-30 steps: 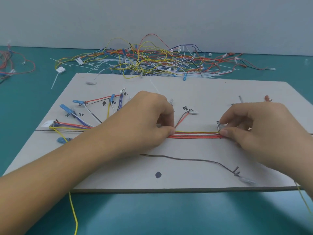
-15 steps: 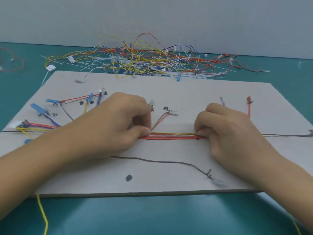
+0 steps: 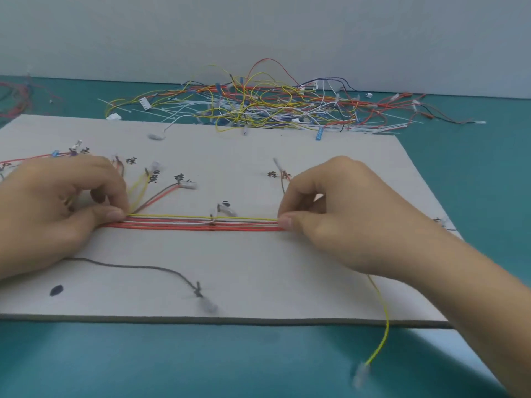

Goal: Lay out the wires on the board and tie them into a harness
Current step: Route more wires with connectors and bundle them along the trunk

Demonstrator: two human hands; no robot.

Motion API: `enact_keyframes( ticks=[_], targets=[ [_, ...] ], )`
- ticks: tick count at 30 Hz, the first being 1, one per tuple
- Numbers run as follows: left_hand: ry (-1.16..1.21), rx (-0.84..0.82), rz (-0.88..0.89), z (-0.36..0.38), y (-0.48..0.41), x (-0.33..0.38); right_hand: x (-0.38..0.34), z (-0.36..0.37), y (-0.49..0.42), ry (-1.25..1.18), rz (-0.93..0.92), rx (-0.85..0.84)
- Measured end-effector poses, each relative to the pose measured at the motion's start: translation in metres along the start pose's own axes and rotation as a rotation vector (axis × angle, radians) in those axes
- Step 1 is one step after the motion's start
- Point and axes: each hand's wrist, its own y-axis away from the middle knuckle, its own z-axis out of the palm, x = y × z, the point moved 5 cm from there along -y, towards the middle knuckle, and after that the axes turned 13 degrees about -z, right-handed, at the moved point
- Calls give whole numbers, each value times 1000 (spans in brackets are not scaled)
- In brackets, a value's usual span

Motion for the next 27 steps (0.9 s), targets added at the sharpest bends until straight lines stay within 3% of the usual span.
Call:
enact_keyframes(
  ticks=[8, 14, 19, 27],
  targets=[
    [-101, -41, -44, 0, -16, 45, 24, -7, 11, -195, 133, -78],
    [13, -85, 69, 30, -35, 122, 30, -7, 13, -289, 187, -93],
    [117, -210, 106, 56, -50, 166, 37, -12, 15, -273, 234, -61],
    [60, -305, 83, 88, -67, 194, 37, -18, 23, -236, 217, -123]
  ],
)
